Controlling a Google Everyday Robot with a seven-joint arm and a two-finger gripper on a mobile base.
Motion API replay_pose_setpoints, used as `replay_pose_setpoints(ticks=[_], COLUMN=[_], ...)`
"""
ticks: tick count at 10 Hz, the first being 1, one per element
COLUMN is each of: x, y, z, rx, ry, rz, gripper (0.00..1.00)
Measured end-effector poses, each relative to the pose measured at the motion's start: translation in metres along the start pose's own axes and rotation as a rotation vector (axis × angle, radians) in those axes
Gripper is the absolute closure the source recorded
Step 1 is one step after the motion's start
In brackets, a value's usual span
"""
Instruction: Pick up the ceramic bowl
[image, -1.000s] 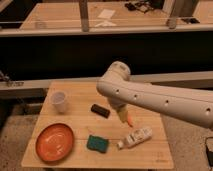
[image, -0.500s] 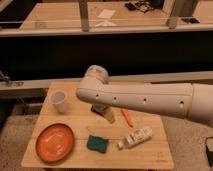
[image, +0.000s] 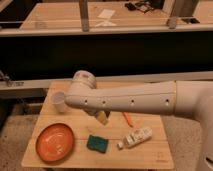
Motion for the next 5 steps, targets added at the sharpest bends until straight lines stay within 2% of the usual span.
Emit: replay_pose_setpoints(ticks=[5], x=[-0.036], y=[-0.014], z=[0.005], rx=[0.011], ry=[-0.005], rz=[-0.138], gripper=[0.20])
